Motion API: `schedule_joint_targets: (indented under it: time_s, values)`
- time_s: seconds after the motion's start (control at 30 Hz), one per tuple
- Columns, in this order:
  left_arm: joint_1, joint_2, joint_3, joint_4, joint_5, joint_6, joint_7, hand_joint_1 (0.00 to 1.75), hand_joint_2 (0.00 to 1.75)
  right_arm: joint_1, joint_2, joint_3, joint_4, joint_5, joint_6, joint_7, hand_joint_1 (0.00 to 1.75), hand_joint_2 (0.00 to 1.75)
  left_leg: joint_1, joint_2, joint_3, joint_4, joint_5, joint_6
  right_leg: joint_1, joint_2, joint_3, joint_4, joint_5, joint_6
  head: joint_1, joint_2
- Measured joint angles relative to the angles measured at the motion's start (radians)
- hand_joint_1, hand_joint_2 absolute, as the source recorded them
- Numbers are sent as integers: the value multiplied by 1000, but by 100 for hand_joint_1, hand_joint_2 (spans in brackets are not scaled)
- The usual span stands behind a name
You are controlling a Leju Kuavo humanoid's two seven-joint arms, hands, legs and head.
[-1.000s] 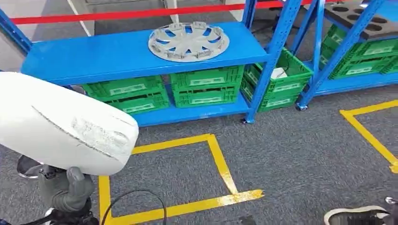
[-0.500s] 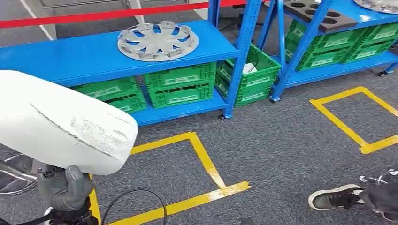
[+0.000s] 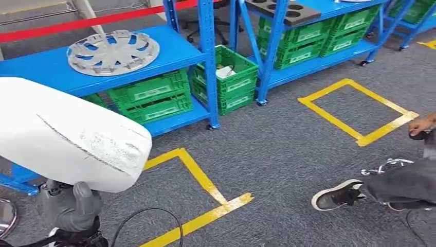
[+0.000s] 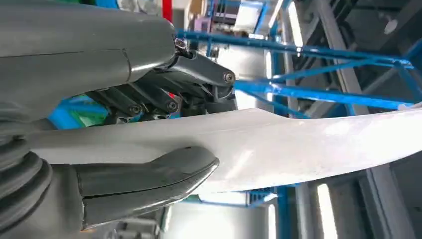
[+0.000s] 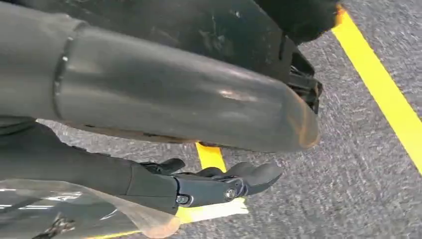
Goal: Take the parts from the cabinet and place them on the table.
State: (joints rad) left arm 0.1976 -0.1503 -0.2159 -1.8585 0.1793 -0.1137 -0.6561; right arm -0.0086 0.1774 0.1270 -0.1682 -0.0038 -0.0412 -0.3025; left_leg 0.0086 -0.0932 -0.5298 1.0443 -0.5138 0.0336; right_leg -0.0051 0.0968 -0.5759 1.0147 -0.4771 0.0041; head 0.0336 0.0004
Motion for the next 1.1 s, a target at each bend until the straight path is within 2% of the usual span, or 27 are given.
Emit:
schedule_joint_targets:
  time_s: [0.03, 0.13, 0.17, 0.2, 0.23, 0.27, 0.3, 0.33, 0.37, 0.4, 0.43, 0.47, 0.5, 0.53, 0.57, 0.63, 0.67, 0.7, 0.73, 0.77, 0.83, 0.87, 0.9, 0.97, 1.0, 1.03, 1.1]
  values:
    - [3, 0, 0, 0, 0, 2, 1, 175, 175, -3, -1, -1, 0, -1, 0, 3, 0, 0, 1, -1, 1, -16, 8, -3, 1, 17, -8, 5, 3, 5, -3, 0]
    - [0, -1, -1, 0, 0, 8, 3, 175, 175, 1, -1, -2, 0, -3, 2, 11, 0, 0, -6, 27, -3, -28, 2, -2, -8, 43, -29, 0, 18, 28, -6, 0]
    - [-1, -3, -1, 0, 0, 13, 5, 175, 175, 3, -3, -3, 0, -4, 2, 21, 0, 0, 9, 47, 0, -45, 12, -2, -8, 29, -40, 9, 10, 30, -6, 0]
    - [-1, -3, -2, 0, -2, 16, 11, 175, 175, 2, -3, -5, 0, -6, 2, 31, 0, 0, 5, 60, 1, -47, 14, 0, 0, -29, -51, 30, -12, 35, -3, 0]
    - [-1, -5, -3, 0, -3, 19, 11, 175, 175, 0, -4, -6, 0, -6, 2, 42, 0, 0, 5, 73, 0, -47, 16, 3, -1, -66, -78, 89, -50, 40, 8, 0]
    - [1, -5, -3, 0, -4, 24, 12, 175, 175, -3, -6, -6, 0, -6, 3, 52, 0, 0, 3, 90, -2, -47, 16, 3, -2, -82, -111, 165, -87, 45, 9, 0]
    - [2, -5, -3, 0, -5, 27, 13, 175, 175, -6, -7, -6, 0, -7, 4, 58, 0, 0, 2, 108, -4, -47, 16, 3, -5, -87, -145, 241, -121, 51, 8, 0]
    - [1, -5, -3, 0, -8, 30, 13, 175, 175, -6, -9, -7, 0, -8, 4, 65, 0, 0, 2, 125, -5, -46, 16, 3, -6, -90, -168, 297, -137, 55, 9, 0]
    - [1, -5, -3, 0, -9, 32, 14, 175, 175, -4, -10, -8, 0, -10, 4, 70, 0, 0, 2, 141, -5, -46, 16, 3, -7, -92, -165, 299, -128, 59, 9, 0]
    - [1, -5, -3, 0, -9, 33, 14, 175, 175, -3, -11, -10, 0, -10, 4, 75, 0, 0, 2, 155, -4, -46, 16, 3, -8, -95, -137, 260, -100, 60, 9, 0]
    - [0, -5, -4, 0, -8, 33, 15, 175, 175, -2, -12, -13, 0, -12, 4, 79, 0, 0, 2, 169, -4, -45, 15, 3, -9, -105, -85, 170, -56, 59, 9, 0]
    - [0, -5, -6, 0, -5, 33, 17, 175, 175, -2, -12, -15, 0, -13, 4, 82, 0, 0, 2, 179, -2, -44, 14, 1, -9, -125, -27, 72, -19, 57, 9, 0]
    - [0, -5, -8, 0, -1, 33, 19, 175, 175, -5, -13, -16, 0, -15, 4, 83, 0, 0, -1, 189, 0, -42, 12, -4, -5, -174, 14, -7, -20, 56, 9, 0]
    - [-1, -5, -8, 0, 0, 33, 19, 175, 175, -7, -13, -16, 0, -16, 4, 84, 0, 0, -9, 196, -2, -38, 9, -10, 0, -176, 25, -12, -18, 41, 9, 0]
    - [-1, -5, -9, 0, 0, 33, 20, 175, 175, -8, -13, -16, 0, -18, 4, 84, 0, 0, -10, 202, -2, -38, 11, -14, 2, -160, 21, -11, -16, 31, 6, 0]
    - [-2, -5, -12, 0, 0, 33, 23, 175, 175, -4, -13, -21, 0, -25, 4, 85, 0, 0, -9, 219, 2, -41, 14, -21, 4, -142, 10, -9, -14, 22, 7, 0]
    - [-3, -5, -12, 0, 0, 34, 24, 175, 175, -3, -13, -24, 0, -30, 4, 86, 0, 0, -7, 223, 3, -40, 7, -30, 0, -131, 19, -15, -8, 12, 8, 0]
    - [-5, -5, -13, 0, 0, 34, 25, 175, 175, -2, -12, -26, 0, -32, 4, 86, 0, 0, -3, 170, -2, -22, -14, -38, -5, -122, 15, -18, -4, 5, 3, 0]
    - [-5, -5, -13, 0, 0, 34, 25, 175, 175, -3, -12, -30, 0, -33, 3, 87, 0, 0, 0, 129, -19, 26, -52, -40, -6, -113, 13, -18, -1, -1, 2, 0]
    - [-3, -3, -13, 0, 0, 34, 25, 175, 175, -5, -12, -31, 0, -33, 4, 87, 0, 0, 1, 111, -51, 105, -98, -40, -6, -100, 11, -18, 1, -3, 2, 0]
    - [1, -1, -12, 1, 0, 35, 25, 175, 175, -6, -12, -32, 0, -37, 5, 86, 0, 0, 0, 106, -109, 245, -155, -40, -4, -73, 6, -18, 4, -7, 0, 0]
    - [1, 0, -12, 3, 0, 36, 26, 175, 175, -5, -12, -36, 0, -40, 5, 86, 0, 0, 0, 106, -116, 264, -151, -39, -4, -59, 5, -17, 5, -7, 1, 0]
    - [1, 1, -12, 4, 0, 37, 26, 175, 175, -3, -12, -41, 0, -43, 5, 86, 0, 0, 0, 105, -105, 242, -126, -37, -4, -45, 4, -15, 6, -6, 0, 0]
    - [1, 3, -12, 5, 1, 39, 26, 175, 175, -2, -10, -47, 0, -48, 4, 86, 0, 0, 1, 89, -38, 98, -32, -29, -4, -15, 4, -9, 7, -4, 0, 0]
    - [1, 3, -12, 5, 1, 39, 26, 175, 175, -3, -8, -48, 0, -49, 3, 86, 0, 0, 3, 57, -2, 17, 7, -25, -4, -3, 4, -6, 7, -3, 0, 0]
    - [2, 4, -12, 5, 1, 39, 26, 175, 175, -4, -5, -49, 0, -49, 2, 86, 0, 0, 6, 4, 6, -5, -6, -22, -1, 6, -3, -2, 8, 3, 2, 0]
    - [6, 5, -11, 5, 1, 40, 26, 175, 175, -5, -3, -49, 0, -50, 2, 85, 0, 0, 3, 16, 6, -23, -11, -21, -8, 27, -24, 3, 17, 17, -1, 0]
